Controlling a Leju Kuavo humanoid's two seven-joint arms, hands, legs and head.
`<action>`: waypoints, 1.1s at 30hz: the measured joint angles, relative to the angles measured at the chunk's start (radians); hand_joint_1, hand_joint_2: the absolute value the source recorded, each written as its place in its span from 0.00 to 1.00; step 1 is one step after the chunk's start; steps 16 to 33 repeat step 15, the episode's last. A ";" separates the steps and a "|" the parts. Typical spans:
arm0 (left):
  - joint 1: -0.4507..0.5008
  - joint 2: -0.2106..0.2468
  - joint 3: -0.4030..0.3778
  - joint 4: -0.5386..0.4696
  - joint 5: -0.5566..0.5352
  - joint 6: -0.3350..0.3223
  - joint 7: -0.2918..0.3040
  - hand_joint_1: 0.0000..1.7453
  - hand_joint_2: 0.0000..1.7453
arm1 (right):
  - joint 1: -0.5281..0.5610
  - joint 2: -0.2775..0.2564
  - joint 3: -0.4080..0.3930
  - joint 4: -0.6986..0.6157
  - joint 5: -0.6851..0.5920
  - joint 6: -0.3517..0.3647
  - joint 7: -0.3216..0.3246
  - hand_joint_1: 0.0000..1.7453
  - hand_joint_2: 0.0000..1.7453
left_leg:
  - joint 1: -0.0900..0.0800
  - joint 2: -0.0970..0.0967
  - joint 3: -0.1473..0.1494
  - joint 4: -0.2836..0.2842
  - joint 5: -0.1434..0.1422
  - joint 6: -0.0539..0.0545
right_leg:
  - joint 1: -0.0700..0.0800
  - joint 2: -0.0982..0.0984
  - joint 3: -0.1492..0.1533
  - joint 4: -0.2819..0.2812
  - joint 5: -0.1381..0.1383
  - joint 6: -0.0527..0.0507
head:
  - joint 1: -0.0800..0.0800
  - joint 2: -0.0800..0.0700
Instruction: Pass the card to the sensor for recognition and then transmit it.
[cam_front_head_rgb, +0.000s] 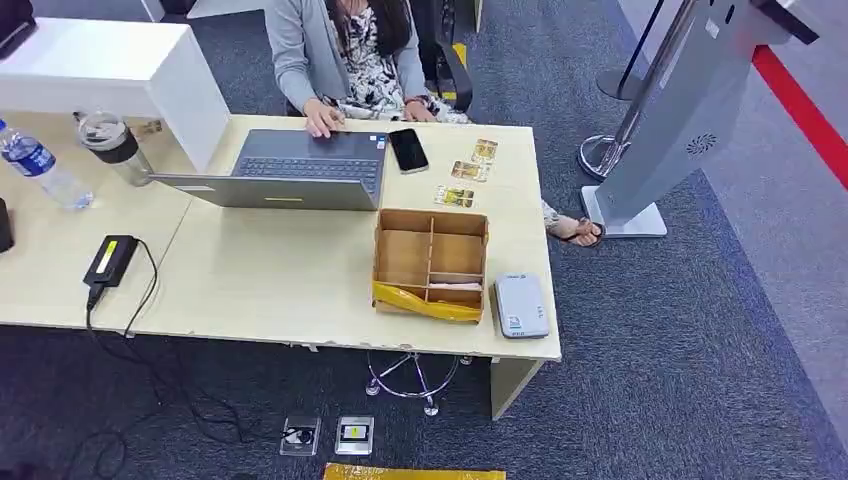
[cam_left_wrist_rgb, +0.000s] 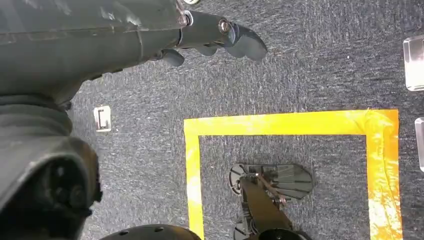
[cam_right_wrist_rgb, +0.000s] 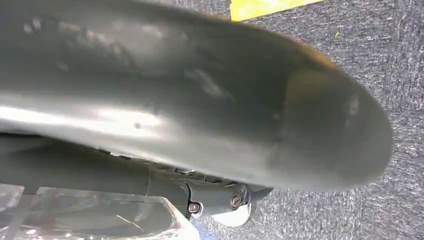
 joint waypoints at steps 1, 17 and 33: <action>0.000 0.000 0.000 0.000 -0.002 0.000 0.000 0.00 0.00 | 0.000 0.000 0.000 0.000 0.002 0.000 -0.002 0.00 0.00 | 0.000 0.000 0.000 0.000 0.000 0.000 | 0.000 0.000 0.000 0.000 0.000 0.000 | 0.000 0.000; -0.002 -0.008 0.000 0.003 0.009 -0.004 0.005 0.00 0.00 | -0.005 0.000 0.008 0.002 0.016 0.000 -0.032 0.00 0.00 | 0.000 0.000 0.000 0.000 0.000 0.000 | 0.000 0.000 0.000 0.000 0.000 0.000 | 0.000 0.000; -0.002 -0.008 0.000 0.003 0.009 -0.004 0.005 0.00 0.00 | -0.005 0.000 0.008 0.002 0.016 0.000 -0.032 0.00 0.00 | 0.000 0.000 0.000 0.000 0.000 0.000 | 0.000 0.000 0.000 0.000 0.000 0.000 | 0.000 0.000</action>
